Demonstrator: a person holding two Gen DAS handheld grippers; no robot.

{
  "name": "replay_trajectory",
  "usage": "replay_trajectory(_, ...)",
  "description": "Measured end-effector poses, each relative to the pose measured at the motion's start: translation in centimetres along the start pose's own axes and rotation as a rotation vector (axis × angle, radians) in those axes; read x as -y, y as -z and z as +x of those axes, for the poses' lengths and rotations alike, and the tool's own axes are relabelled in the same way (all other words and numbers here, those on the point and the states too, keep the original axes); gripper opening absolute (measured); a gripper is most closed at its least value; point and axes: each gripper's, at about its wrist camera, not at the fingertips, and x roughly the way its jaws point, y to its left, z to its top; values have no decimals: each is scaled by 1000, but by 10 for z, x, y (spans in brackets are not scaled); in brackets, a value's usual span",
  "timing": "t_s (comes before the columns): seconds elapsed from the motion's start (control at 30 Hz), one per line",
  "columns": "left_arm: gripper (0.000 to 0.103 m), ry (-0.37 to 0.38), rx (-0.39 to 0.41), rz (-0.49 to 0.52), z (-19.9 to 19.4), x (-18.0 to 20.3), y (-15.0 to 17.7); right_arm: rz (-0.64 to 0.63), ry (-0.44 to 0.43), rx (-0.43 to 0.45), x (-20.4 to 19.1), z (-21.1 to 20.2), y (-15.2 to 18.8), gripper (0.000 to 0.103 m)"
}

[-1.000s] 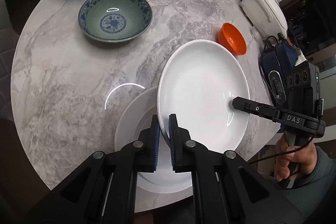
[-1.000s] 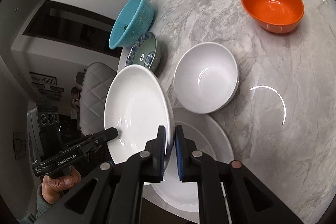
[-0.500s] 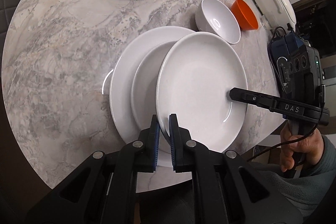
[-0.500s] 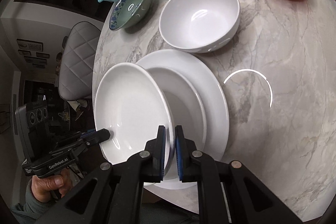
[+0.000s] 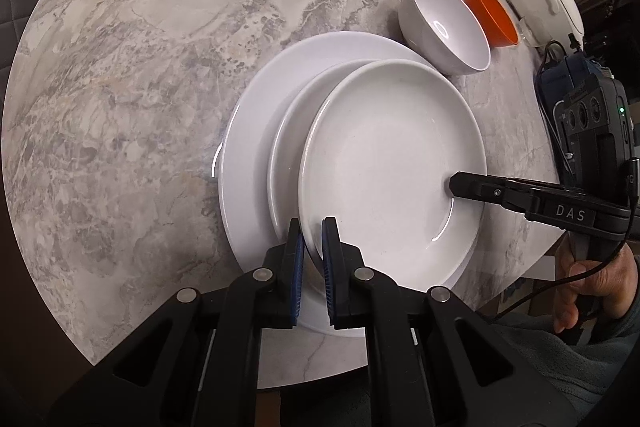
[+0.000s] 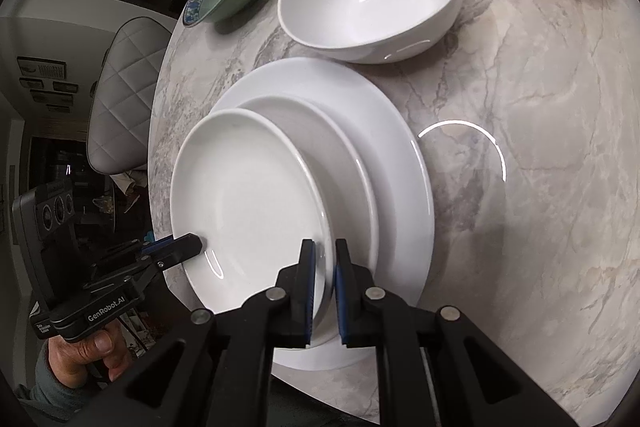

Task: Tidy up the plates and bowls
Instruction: 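Lower the small plate onto the medium plate and open both grippers, then move both grippers to the blue-and-white patterned bowl and close on its rim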

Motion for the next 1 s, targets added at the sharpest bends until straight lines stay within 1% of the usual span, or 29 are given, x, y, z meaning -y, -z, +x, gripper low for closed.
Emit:
replay_trajectory(0.17,8,-4,1,-7,5,2,-4,-16,19,-1,0,-2,-1,12)
replay_trajectory(0.3,9,0,-11,-20,8,-1,0,-29,41,-8,-3,-3,-1,12)
replay_trajectory(0.33,10,-1,-12,-23,9,-1,0,-31,44,-10,-3,-3,-1,14)
replay_trajectory(0.4,11,4,-5,-30,9,-2,0,-40,48,-6,-5,-4,-3,22)
replay_trajectory(0.5,14,17,7,-43,6,-3,1,-50,37,-10,-8,-3,-3,31)
replay_trajectory(0.6,18,25,20,-55,1,-5,3,-65,31,-12,-10,-4,-3,36)
replay_trajectory(0.63,21,30,25,-58,-4,-6,5,-65,28,-12,-10,-4,-4,37)
replay_trajectory(0.7,30,36,47,-67,-14,-8,5,-60,24,-11,-10,-9,-4,38)
replay_trajectory(0.73,41,43,60,-76,-21,-10,5,-55,22,-4,-10,-13,-4,39)
replay_trajectory(0.77,48,62,83,-91,-29,-14,2,-52,19,6,-9,-19,-5,41)
replay_trajectory(0.83,48,100,148,-131,-48,-26,-8,-58,6,53,-11,-36,-10,42)
replay_trajectory(0.9,50,100,203,-159,-63,-42,-26,-69,-15,111,-14,-56,-22,44)
replay_trajectory(0.93,50,103,230,-170,-68,-49,-37,-76,-24,139,-17,-66,-29,46)
replay_trajectory(1.0,51,119,279,-199,-79,-65,-61,-104,-41,195,-24,-83,-48,56)
